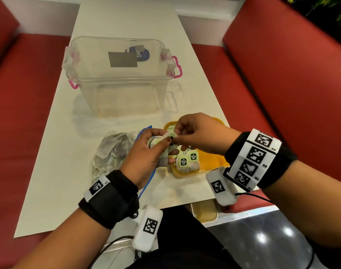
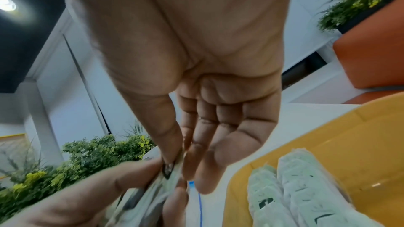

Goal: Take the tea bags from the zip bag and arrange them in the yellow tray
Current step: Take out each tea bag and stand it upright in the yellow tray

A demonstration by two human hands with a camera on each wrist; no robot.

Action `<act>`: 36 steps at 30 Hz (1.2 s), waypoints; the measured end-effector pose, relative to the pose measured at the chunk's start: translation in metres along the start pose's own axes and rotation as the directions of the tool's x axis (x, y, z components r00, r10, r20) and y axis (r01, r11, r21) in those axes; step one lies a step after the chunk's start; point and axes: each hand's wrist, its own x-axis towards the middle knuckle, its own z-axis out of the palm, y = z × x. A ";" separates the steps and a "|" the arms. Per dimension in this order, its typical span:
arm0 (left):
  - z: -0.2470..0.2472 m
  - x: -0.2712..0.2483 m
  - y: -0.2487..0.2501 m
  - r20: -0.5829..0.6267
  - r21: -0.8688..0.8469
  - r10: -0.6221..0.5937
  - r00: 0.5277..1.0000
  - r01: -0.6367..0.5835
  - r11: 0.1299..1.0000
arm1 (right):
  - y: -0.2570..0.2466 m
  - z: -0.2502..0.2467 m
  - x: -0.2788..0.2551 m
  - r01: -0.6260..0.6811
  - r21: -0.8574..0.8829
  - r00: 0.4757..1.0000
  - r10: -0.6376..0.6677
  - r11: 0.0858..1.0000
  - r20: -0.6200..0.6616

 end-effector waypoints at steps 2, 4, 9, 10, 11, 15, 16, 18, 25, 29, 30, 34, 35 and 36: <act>0.000 -0.001 -0.001 0.005 0.008 -0.011 1.000 0.011 1.000 | 0.005 -0.005 0.000 -0.028 0.079 1.000 0.029 0.997 -0.010; -0.001 0.000 -0.003 0.003 0.047 -0.011 1.000 0.011 0.999 | 0.007 -0.012 0.001 -0.031 0.119 0.999 0.034 0.992 -0.019; -0.006 0.005 -0.011 -0.023 0.271 0.019 1.000 -0.012 0.963 | 0.016 -0.030 -0.001 -0.026 0.050 0.999 0.028 0.998 -0.037; -0.007 0.006 -0.013 -0.047 0.322 0.034 0.998 -0.017 0.947 | 0.019 -0.033 0.000 -0.022 0.001 0.999 0.022 1.000 -0.034; -0.008 0.007 -0.015 -0.072 0.361 0.049 0.996 -0.019 0.932 | 0.022 -0.035 0.000 -0.020 -0.052 1.000 0.019 0.998 -0.020; -0.011 0.012 -0.020 -0.115 0.462 0.075 0.990 -0.014 0.887 | 0.040 -0.036 0.003 -0.061 -0.280 0.988 0.098 0.958 0.120; -0.011 0.013 -0.021 -0.115 0.487 0.078 0.990 -0.012 0.873 | 0.044 -0.033 0.003 -0.077 -0.312 0.978 0.133 0.947 0.160; -0.012 0.015 -0.024 -0.110 0.545 0.086 0.990 -0.012 0.839 | 0.053 -0.026 0.005 -0.105 -0.342 0.954 0.192 0.934 0.230; -0.013 0.018 -0.029 -0.099 0.607 0.081 0.992 -0.004 0.795 | 0.063 -0.001 0.011 -0.107 -0.458 0.922 0.260 0.883 0.286; -0.013 0.017 -0.028 -0.092 0.611 0.079 0.993 -0.007 0.791 | 0.060 0.005 0.014 -0.043 -0.596 0.928 0.253 0.802 0.274; -0.013 0.017 -0.028 -0.091 0.612 0.079 0.993 -0.007 0.791 | 0.059 0.007 0.014 -0.021 -0.626 0.926 0.251 0.779 0.281; -0.012 0.016 -0.027 -0.092 0.613 0.079 0.993 -0.007 0.790 | 0.057 0.014 0.015 0.055 -0.722 0.925 0.237 0.689 0.296; -0.012 0.016 -0.027 -0.091 0.614 0.079 0.993 -0.007 0.790 | 0.057 0.016 0.015 0.068 -0.738 0.927 0.230 0.671 0.295; -0.013 0.017 -0.028 -0.088 0.613 0.079 0.993 -0.008 0.790 | 0.057 0.018 0.015 0.077 -0.750 0.929 0.226 0.657 0.293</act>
